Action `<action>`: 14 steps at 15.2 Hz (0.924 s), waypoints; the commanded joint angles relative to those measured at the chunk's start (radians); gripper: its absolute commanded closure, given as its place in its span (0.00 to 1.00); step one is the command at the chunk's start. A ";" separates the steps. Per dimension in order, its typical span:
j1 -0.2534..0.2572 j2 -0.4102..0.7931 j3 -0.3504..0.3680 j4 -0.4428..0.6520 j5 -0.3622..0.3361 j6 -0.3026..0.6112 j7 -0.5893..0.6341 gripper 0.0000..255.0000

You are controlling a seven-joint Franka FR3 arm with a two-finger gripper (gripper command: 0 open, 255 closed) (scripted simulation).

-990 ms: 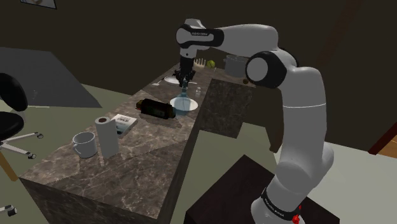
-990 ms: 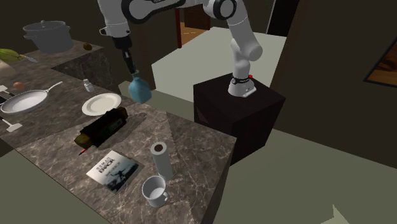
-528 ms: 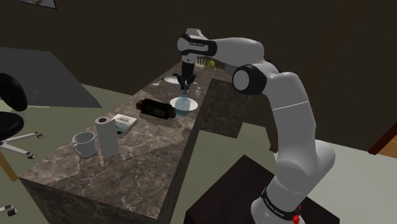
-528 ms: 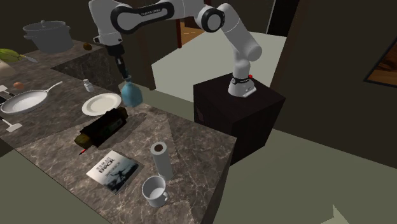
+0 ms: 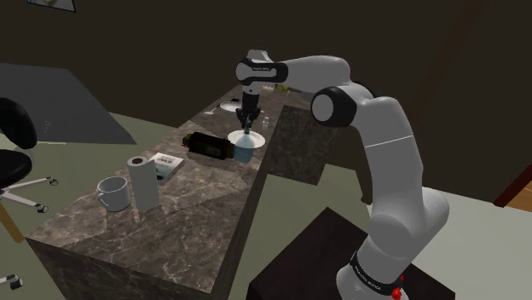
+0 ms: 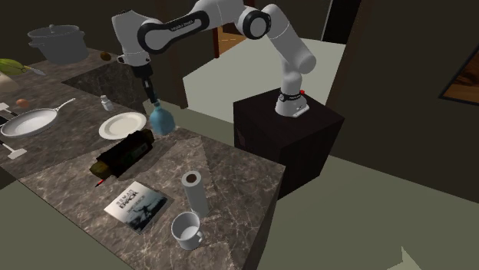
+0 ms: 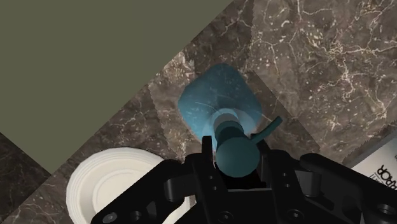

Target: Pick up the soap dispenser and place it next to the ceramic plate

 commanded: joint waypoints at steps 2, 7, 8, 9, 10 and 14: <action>0.001 0.003 0.000 -0.035 0.000 0.039 0.000 1.00; 0.001 0.005 0.000 -0.046 0.000 0.052 -0.001 1.00; 0.001 0.005 0.000 -0.046 0.000 0.052 -0.001 1.00; 0.001 0.005 0.000 -0.046 0.000 0.052 -0.001 1.00; 0.001 0.005 0.000 -0.046 0.000 0.052 -0.001 1.00; 0.001 0.005 0.000 -0.046 0.000 0.052 -0.001 0.00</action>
